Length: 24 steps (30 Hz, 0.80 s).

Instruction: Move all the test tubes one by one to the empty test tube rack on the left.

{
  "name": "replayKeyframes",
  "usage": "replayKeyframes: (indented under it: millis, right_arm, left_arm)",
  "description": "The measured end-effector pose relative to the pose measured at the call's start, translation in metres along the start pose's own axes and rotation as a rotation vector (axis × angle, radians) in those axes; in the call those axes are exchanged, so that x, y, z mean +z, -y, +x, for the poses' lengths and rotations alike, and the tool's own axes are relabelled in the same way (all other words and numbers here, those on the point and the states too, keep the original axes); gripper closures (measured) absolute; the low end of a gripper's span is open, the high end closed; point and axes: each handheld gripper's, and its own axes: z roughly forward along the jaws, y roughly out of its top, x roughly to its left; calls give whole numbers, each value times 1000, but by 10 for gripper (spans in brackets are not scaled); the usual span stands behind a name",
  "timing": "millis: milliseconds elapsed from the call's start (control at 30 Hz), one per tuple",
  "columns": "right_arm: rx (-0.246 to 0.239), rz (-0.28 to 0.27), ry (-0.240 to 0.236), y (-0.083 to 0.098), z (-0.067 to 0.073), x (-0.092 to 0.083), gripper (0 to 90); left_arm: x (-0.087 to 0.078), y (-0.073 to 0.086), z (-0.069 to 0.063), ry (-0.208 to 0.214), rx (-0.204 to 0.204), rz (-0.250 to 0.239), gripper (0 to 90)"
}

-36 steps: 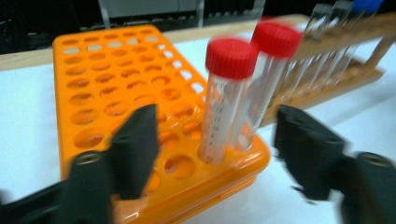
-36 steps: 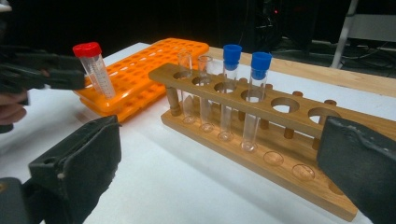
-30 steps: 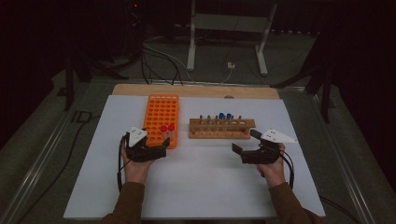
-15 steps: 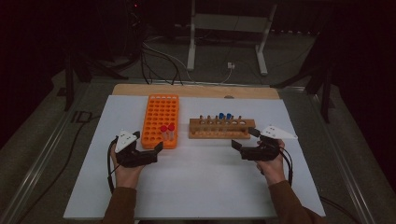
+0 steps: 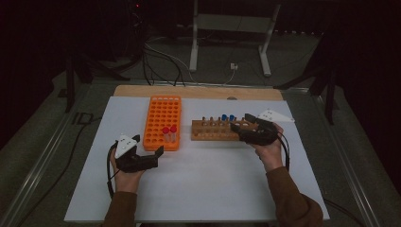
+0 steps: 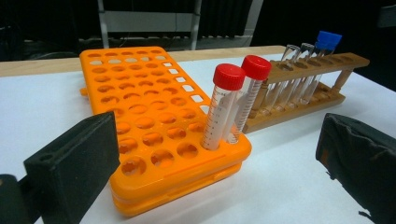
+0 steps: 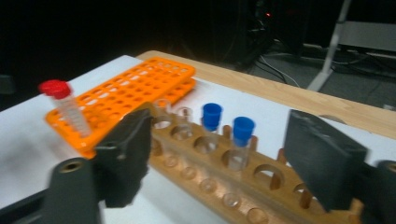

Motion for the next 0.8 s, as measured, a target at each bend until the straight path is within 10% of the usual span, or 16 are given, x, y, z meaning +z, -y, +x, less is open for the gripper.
replayKeyframes:
  millis: [233, 800]
  right_arm:
    - [-3, 19, 38, 2, -9, 17, 498]
    - [-18, 91, 65, 12, -14, 52, 671]
  left_arm:
    - [0, 2, 0, -11, -3, 4, 3]
    - [3, 5, -2, -10, 6, 19, 3]
